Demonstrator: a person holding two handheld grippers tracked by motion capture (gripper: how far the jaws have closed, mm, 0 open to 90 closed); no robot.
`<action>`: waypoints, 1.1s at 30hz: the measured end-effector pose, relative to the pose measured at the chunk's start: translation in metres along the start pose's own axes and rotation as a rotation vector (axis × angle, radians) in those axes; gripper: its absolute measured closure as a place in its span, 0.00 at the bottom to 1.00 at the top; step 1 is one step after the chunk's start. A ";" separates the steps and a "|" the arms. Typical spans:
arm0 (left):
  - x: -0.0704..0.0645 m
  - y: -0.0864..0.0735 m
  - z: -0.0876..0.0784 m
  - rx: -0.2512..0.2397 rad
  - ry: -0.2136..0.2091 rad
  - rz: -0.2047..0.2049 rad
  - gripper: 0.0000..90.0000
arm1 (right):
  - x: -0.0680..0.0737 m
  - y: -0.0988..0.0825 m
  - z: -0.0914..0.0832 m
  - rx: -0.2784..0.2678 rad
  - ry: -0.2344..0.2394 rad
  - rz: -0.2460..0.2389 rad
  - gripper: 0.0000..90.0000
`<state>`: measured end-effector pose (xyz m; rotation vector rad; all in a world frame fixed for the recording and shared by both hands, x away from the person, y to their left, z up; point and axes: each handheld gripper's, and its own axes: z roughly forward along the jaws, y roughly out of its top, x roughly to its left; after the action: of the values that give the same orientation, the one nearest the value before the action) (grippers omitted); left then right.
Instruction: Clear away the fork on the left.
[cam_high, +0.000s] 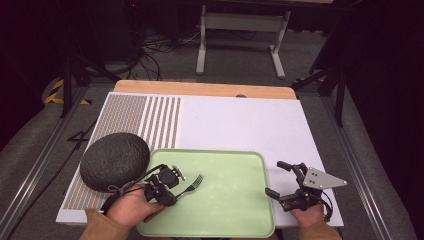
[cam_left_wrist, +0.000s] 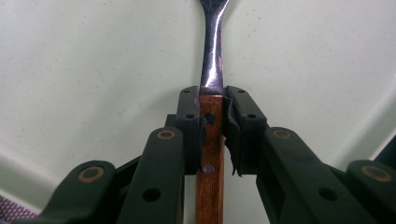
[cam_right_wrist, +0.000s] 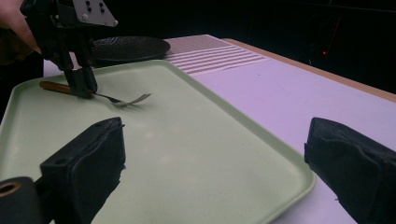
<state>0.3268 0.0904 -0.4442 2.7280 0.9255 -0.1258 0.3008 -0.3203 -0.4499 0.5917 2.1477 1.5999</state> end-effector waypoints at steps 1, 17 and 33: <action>0.000 0.000 -0.001 -0.011 -0.009 0.002 0.83 | 0.000 0.000 0.000 0.000 0.000 0.000 0.07; -0.013 0.009 -0.017 -0.190 0.029 0.111 1.00 | 0.000 -0.002 -0.002 0.000 -0.008 0.005 0.07; -0.016 0.020 0.008 -0.124 0.000 0.217 1.00 | 0.001 -0.003 -0.004 -0.001 -0.008 0.003 0.07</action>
<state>0.3262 0.0637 -0.4451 2.6903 0.6099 -0.0262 0.2981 -0.3235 -0.4514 0.6004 2.1413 1.5967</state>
